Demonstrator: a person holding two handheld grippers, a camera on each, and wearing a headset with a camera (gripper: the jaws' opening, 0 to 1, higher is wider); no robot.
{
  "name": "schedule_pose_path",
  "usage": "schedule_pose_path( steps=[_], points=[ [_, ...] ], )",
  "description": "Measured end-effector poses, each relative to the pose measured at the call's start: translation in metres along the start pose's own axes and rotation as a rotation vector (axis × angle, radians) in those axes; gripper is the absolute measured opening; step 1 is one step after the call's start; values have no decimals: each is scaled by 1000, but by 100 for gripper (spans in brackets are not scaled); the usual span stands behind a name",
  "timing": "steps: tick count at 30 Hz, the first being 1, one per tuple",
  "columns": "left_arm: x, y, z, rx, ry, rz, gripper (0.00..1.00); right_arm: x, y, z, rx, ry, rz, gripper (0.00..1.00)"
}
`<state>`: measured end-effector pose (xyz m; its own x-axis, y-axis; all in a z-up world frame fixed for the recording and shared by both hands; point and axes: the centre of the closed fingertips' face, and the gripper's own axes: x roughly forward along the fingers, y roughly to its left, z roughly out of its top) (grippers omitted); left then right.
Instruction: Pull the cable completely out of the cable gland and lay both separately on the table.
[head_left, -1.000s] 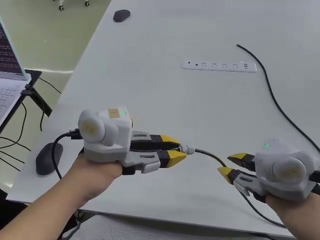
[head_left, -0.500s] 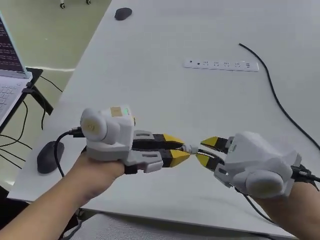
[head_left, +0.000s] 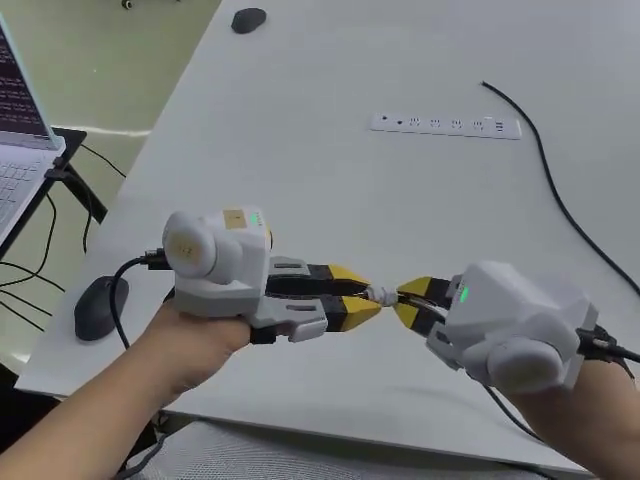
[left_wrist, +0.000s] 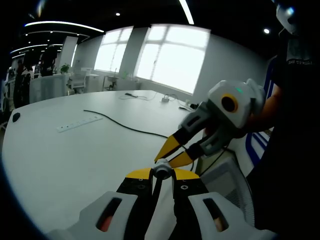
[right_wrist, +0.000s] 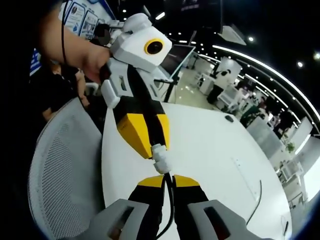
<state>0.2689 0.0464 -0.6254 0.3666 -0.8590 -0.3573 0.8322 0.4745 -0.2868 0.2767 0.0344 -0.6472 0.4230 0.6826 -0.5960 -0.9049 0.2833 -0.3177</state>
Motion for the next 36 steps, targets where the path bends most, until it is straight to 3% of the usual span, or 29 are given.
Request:
schedule_pose_path(
  steps=[3, 9, 19, 27, 30, 33, 36],
  points=[
    [0, 1, 0, 1, 1, 3, 15, 1, -3, -5, 31, 7, -5, 1],
    [0, 3, 3, 5, -10, 8, 15, -2, -14, -22, 171, 25, -33, 1],
    [2, 3, 6, 8, -25, 7, 15, -5, -27, -63, 461, 45, -58, 1],
    [4, 3, 9, 15, -28, 5, 15, -3, -25, -107, 796, 78, -57, 0],
    [4, 4, 9, 17, -25, 8, 15, -2, -20, -122, 968, 95, -43, 0],
    [3, 4, 9, 17, -27, 8, 15, -2, -17, -135, 1030, 125, -45, 0],
    [3, 3, 10, 18, -29, 8, 15, -2, -18, -141, 1077, 121, -49, 0]
  ],
)
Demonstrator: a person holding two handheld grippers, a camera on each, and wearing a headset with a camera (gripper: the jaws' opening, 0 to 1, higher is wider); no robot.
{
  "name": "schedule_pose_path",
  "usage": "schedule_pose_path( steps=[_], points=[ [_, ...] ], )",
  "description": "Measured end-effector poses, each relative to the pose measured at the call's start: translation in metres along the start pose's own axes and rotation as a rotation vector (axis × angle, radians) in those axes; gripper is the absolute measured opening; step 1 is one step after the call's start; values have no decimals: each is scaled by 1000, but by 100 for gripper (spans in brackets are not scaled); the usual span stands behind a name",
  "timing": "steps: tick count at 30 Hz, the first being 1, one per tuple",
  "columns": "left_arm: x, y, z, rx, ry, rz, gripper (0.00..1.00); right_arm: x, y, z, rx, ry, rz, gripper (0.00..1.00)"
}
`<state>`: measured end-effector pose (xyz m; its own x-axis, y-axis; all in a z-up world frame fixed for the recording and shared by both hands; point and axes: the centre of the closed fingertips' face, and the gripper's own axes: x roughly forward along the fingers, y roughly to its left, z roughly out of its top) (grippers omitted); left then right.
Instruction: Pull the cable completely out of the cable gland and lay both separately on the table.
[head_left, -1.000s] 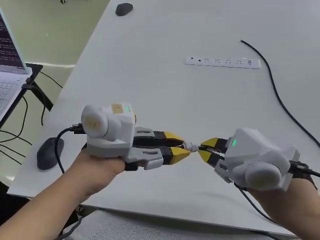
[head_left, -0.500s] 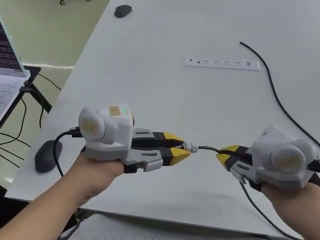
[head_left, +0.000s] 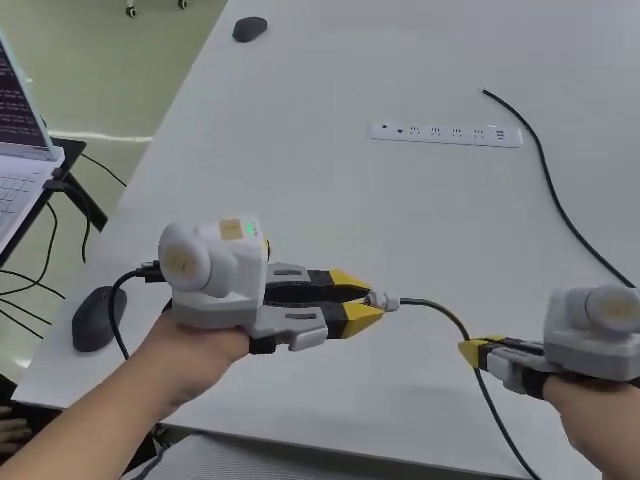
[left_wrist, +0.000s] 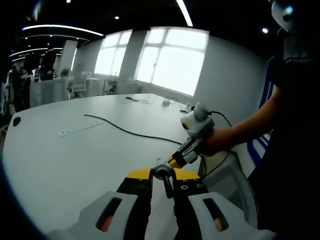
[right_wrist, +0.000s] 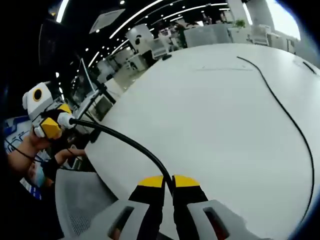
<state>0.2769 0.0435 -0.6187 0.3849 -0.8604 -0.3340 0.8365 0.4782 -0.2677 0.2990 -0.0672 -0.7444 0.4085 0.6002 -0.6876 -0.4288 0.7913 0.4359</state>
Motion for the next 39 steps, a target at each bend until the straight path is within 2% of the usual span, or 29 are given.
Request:
schedule_pose_path(
  steps=[1, 3, 9, 11, 19, 24, 25, 29, 30, 32, 35, 36, 38, 39],
  points=[
    [0, 0, 0, 1, 2, 1, 15, 0, 0, 0, 19, 0, 6, 0],
    [0, 0, -1, 2, 5, 1, 15, 1, 1, 0, 8, -1, 4, 0],
    [-1, 0, -1, 0, 3, 6, 15, -2, 9, 0, -66, -10, -13, 1],
    [-1, 0, 0, -1, -1, 7, 15, -3, 9, 3, -109, -32, -12, 1],
    [-3, -2, 2, -22, -5, 4, 15, -5, 11, 3, -127, -31, -14, 2],
    [-3, -3, 4, -26, -12, -1, 15, -4, 12, 2, -249, -16, -10, 2],
    [-3, -3, 4, -26, -14, -1, 15, -3, 9, 2, -263, -15, -10, 3],
    [-4, -2, 2, -28, -4, 4, 15, -5, 12, 6, -289, -26, 0, 14],
    [-4, -2, 2, -26, -2, 5, 15, -6, 14, 8, -295, -36, 7, 17],
    [-5, -2, 1, -25, 1, 5, 15, -10, 24, 20, -316, -89, 30, 25],
    [-6, -1, 1, -30, 0, 5, 15, -19, 40, 43, -449, -167, 33, 30],
    [-6, -2, 0, -31, 1, 4, 15, -23, 49, 50, -515, -191, 41, 32],
    [-6, -2, -1, -33, 6, 4, 15, -24, 70, 55, -639, -207, 94, 34],
    [-6, -2, -2, -34, 8, 3, 15, -24, 74, 54, -697, -194, 98, 35]
  ],
)
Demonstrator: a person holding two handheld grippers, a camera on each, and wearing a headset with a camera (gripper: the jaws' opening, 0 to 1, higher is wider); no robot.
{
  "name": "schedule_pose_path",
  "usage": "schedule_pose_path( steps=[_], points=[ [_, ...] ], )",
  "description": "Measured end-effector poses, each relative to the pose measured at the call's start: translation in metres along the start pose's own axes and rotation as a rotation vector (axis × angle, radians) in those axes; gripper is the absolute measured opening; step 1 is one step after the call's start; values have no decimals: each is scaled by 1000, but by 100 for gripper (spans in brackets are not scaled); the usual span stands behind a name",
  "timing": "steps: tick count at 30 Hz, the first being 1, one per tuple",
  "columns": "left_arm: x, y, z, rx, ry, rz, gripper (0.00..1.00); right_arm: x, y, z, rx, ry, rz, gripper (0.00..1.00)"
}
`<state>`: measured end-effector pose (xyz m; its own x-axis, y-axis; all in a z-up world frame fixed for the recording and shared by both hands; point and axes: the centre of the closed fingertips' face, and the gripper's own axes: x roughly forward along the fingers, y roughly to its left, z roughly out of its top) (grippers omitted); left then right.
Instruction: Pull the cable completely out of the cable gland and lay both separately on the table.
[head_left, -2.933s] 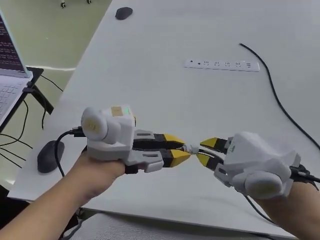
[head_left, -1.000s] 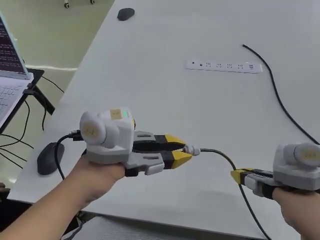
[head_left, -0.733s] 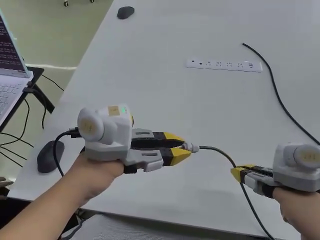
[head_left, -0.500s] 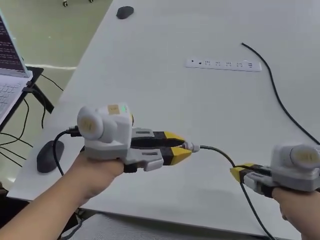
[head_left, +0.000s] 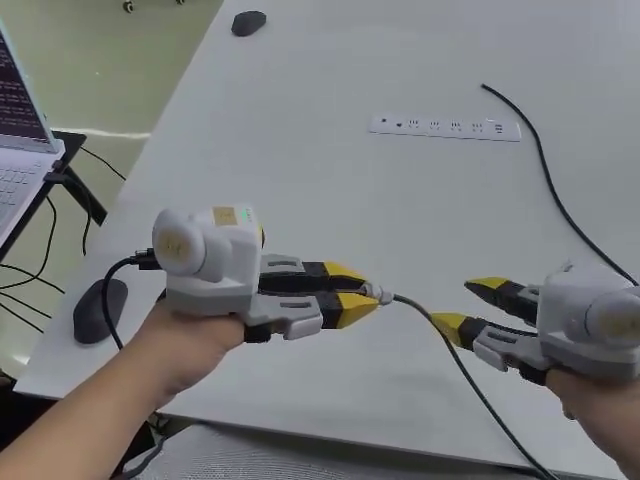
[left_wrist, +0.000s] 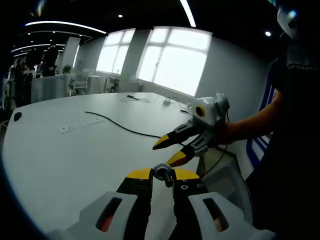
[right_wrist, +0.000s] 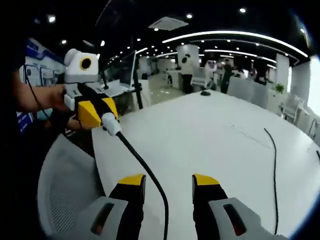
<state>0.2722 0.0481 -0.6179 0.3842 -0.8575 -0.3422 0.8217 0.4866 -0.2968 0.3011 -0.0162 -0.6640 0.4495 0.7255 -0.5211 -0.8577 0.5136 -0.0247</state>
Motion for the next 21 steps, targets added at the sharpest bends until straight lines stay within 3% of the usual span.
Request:
schedule_pose_path(
  steps=[2, 3, 7, 13, 15, 21],
  points=[
    [1, -1, 0, -4, 1, -4, 15, 3, 11, 6, -142, 27, 34, 32],
    [1, -1, 0, -2, 0, -5, 15, 4, 21, 11, -173, 26, 70, 32],
    [1, -2, 1, -1, -1, -8, 15, 10, 40, 22, -278, 37, 112, 29],
    [0, -2, 0, 0, -2, -11, 15, 17, 53, 29, -284, 12, 145, 16],
    [0, -3, -1, 3, 2, -10, 15, 21, 53, 21, -307, 52, 141, 13],
    [-2, -4, -3, -2, 1, -13, 15, 23, 55, 20, -298, 42, 140, 6]
  ],
)
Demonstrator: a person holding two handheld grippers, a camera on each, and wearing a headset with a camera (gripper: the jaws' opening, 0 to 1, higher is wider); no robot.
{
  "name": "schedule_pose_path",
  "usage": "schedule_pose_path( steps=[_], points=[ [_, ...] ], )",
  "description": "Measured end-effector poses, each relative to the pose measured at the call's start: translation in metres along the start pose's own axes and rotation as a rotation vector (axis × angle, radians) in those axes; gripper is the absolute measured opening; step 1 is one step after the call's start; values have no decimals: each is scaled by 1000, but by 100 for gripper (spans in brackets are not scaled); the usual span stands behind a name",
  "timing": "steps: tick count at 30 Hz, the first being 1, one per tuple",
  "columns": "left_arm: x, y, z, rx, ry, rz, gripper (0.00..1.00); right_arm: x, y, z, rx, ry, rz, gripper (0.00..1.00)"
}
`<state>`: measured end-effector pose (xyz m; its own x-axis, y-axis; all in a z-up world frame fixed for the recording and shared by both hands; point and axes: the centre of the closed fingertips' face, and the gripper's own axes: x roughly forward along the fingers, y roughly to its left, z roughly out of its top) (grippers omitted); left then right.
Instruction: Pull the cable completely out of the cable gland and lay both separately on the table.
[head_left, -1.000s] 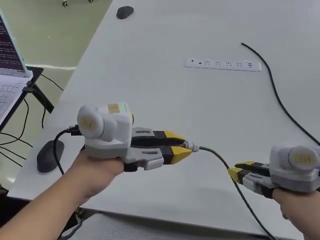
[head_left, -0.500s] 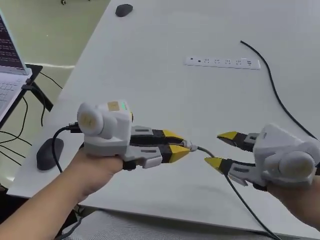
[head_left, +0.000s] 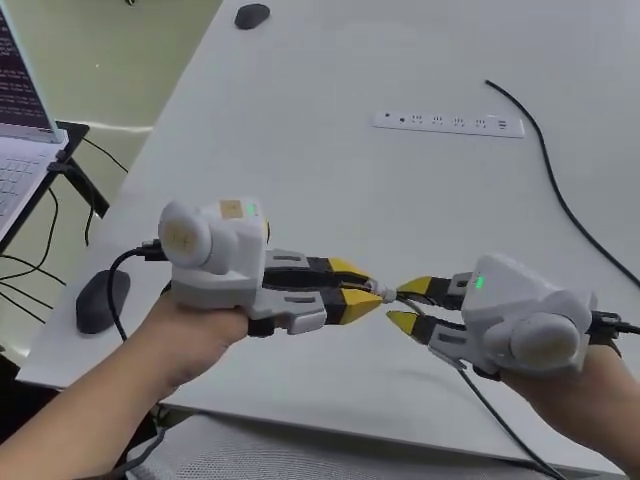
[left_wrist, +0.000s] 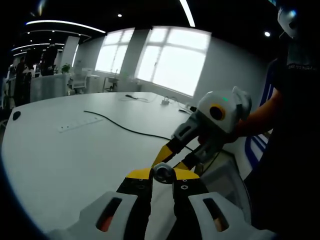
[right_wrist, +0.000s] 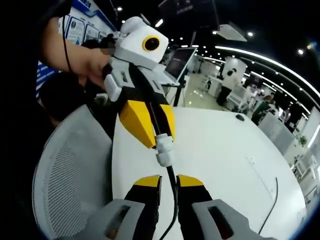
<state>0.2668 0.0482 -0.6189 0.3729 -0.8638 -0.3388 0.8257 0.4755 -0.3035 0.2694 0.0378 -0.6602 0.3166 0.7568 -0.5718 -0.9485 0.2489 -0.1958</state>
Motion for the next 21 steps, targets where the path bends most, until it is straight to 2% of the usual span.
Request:
schedule_pose_path(
  steps=[3, 16, 21],
  points=[
    [0, 0, -1, -3, 0, 0, 15, 2, 0, -1, 20, -2, -4, 1],
    [-1, 0, -1, 13, 2, 3, 15, 4, 1, -3, 50, 7, -14, 0],
    [-4, -2, 5, 11, -21, 9, 15, 1, -6, -9, 84, 17, -32, 0]
  ],
)
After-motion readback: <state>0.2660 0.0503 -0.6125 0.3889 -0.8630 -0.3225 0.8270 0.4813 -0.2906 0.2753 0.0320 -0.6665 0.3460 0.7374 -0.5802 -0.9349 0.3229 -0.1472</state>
